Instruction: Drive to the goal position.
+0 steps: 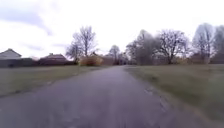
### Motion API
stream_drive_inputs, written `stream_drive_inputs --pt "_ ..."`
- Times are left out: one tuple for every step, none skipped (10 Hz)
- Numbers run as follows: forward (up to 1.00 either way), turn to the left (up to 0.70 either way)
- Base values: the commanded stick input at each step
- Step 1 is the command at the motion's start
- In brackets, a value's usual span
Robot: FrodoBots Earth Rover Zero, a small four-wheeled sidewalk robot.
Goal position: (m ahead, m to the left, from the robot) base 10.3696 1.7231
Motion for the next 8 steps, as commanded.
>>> stream_drive_inputs --pt "1.00 0.00" --pt "1.00 0.00" --pt "1.00 0.00" --pt "1.00 0.00" --pt "1.00 0.00" --pt "1.00 0.00" --pt "1.00 0.00" --pt "1.00 0.00"
